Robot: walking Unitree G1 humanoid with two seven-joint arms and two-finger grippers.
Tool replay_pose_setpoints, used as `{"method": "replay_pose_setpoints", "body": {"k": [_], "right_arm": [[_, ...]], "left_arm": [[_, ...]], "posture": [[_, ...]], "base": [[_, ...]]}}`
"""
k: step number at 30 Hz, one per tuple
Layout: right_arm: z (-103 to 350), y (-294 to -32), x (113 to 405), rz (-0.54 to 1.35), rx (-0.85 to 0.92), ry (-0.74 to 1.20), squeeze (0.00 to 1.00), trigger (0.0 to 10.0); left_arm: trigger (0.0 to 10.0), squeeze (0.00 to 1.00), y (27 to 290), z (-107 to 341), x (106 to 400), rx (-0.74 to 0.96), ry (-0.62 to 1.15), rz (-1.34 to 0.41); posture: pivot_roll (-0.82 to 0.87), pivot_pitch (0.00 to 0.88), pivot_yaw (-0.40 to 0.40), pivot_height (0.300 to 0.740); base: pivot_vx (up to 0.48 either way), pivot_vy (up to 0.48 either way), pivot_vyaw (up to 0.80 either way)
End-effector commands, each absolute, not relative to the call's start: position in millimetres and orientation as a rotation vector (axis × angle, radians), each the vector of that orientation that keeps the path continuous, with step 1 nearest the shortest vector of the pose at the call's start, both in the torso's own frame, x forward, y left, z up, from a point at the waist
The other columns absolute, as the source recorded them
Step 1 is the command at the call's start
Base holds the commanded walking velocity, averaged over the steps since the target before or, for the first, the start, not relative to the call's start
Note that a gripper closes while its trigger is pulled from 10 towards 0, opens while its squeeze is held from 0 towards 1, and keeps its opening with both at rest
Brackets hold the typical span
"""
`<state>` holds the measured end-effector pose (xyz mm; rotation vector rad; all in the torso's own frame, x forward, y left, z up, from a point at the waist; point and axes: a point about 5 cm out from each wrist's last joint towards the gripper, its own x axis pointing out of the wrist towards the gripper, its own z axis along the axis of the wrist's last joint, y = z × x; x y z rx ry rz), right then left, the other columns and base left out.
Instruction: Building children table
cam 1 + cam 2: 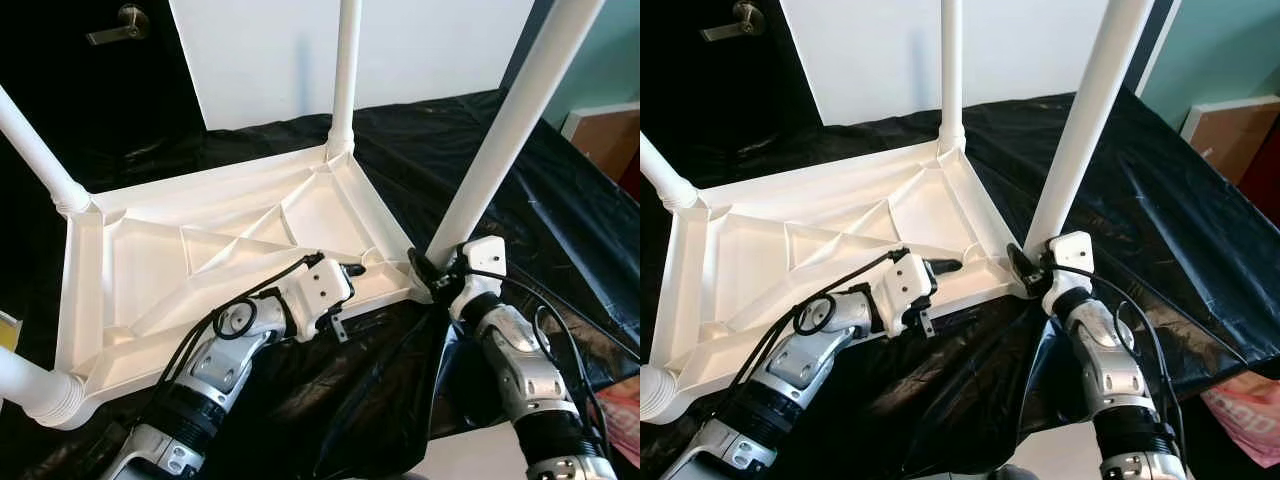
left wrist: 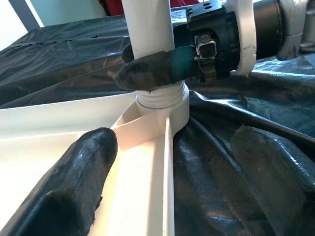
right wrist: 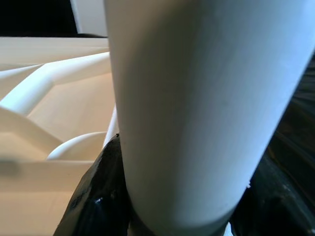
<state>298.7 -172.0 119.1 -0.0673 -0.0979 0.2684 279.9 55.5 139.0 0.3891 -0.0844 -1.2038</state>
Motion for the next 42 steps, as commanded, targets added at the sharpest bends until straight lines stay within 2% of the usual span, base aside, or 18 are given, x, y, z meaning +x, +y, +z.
{"method": "replay_pose_setpoints", "body": {"k": [1, 7, 9, 13, 15, 33, 34, 35, 42], "right_arm": [[102, -183, 293, 0.168, -0.051, -0.014, 0.00, 10.0], [100, -176, 290, 0.038, -0.010, -0.003, 0.00, 10.0], [98, -173, 287, -0.090, 0.000, 0.019, 0.00, 10.0], [94, -165, 281, -0.196, 0.021, 0.050, 0.00, 10.0], [93, -156, 277, -0.202, 0.034, 0.059, 0.00, 10.0], [107, -154, 281, -0.188, 0.017, 0.005, 0.00, 10.0], [109, -155, 281, -0.185, 0.015, -0.002, 0.90, 10.0], [111, -155, 281, -0.170, 0.016, -0.013, 1.00, 10.0], [116, -157, 281, -0.118, 0.013, -0.044, 1.00, 10.0]], "left_arm": [[10.0, 0.00, 56, 137, 279, 0.397, -0.073, -1.238], [10.0, 0.00, 56, 137, 280, 0.397, -0.074, -1.233], [10.0, 0.00, 56, 137, 280, 0.396, -0.076, -1.232], [10.0, 0.00, 55, 138, 281, 0.393, -0.079, -1.229], [10.0, 0.00, 56, 138, 281, 0.392, -0.080, -1.227], [10.0, 0.00, 59, 138, 279, 0.392, -0.075, -1.216], [10.0, 0.00, 59, 138, 279, 0.392, -0.075, -1.216], [10.0, 0.00, 59, 138, 279, 0.393, -0.076, -1.216], [10.0, 0.00, 59, 138, 279, 0.394, -0.078, -1.217]], "posture": [[-0.03, 0.079, -0.008, 0.740], [-0.03, 0.077, -0.011, 0.740], [-0.02, 0.075, -0.013, 0.740], [-0.01, 0.080, -0.016, 0.740], [-0.01, 0.081, -0.017, 0.740], [0.00, 0.081, -0.019, 0.740], [0.00, 0.079, -0.018, 0.740], [0.00, 0.078, -0.018, 0.740], [0.00, 0.075, -0.017, 0.740]], "base": [[0.000, 0.000, 0.00], [0.000, 0.000, 0.00], [0.000, 0.000, 0.00], [0.000, 0.000, 0.00], [0.000, 0.000, 0.00], [0.000, 0.000, 0.00], [0.000, 0.000, 0.00], [0.000, 0.000, 0.00], [0.000, 0.000, 0.00]]}}
